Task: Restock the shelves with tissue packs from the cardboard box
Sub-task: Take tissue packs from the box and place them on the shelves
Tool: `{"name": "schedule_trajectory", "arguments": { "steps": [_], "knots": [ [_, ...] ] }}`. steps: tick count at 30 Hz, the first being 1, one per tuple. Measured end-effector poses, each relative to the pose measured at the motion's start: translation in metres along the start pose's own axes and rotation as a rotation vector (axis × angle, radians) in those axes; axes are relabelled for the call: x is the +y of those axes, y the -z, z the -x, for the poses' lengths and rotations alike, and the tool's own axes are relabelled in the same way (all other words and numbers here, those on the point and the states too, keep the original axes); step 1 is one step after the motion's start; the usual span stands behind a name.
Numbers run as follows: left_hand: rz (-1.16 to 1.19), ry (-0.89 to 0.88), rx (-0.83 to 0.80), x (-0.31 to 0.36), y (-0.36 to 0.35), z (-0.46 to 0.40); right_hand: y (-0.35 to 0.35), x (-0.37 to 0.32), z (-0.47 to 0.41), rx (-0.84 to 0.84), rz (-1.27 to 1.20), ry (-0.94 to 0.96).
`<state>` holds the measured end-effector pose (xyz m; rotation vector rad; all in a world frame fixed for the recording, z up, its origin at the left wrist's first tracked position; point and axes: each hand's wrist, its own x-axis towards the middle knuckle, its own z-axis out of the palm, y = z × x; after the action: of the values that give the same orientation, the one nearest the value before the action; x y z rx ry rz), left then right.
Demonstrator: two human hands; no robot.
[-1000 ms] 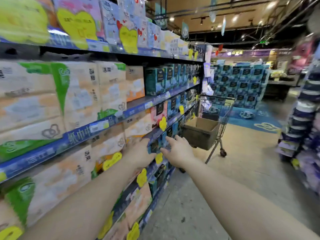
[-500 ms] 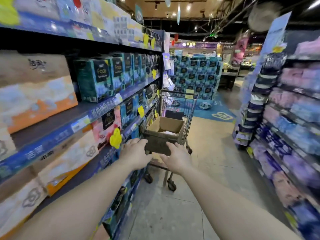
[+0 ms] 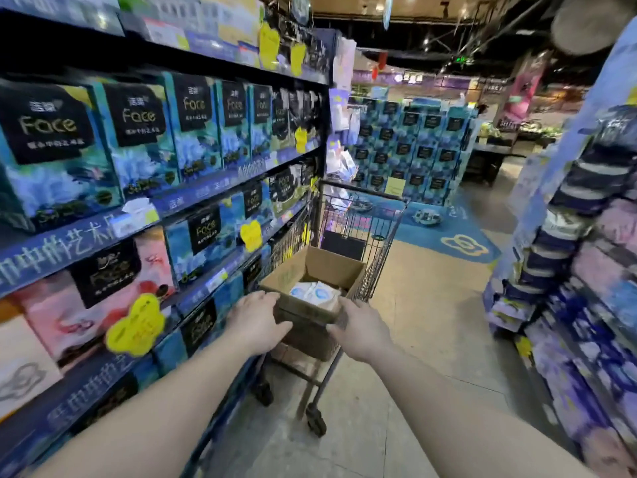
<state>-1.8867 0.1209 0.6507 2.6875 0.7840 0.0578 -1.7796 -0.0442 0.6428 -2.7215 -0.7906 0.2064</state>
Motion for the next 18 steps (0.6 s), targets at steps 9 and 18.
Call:
{"name": "schedule_trajectory", "arguments": {
  "steps": [9, 18],
  "knots": [
    [0.08, 0.095, -0.102, 0.011, -0.035, -0.146, -0.023, 0.035, -0.169, -0.134, -0.047, 0.016],
    [0.117, 0.138, -0.211, -0.01, -0.06, -0.323, -0.037, 0.06, -0.352, -0.206, 0.004, -0.104]
  ]
}}
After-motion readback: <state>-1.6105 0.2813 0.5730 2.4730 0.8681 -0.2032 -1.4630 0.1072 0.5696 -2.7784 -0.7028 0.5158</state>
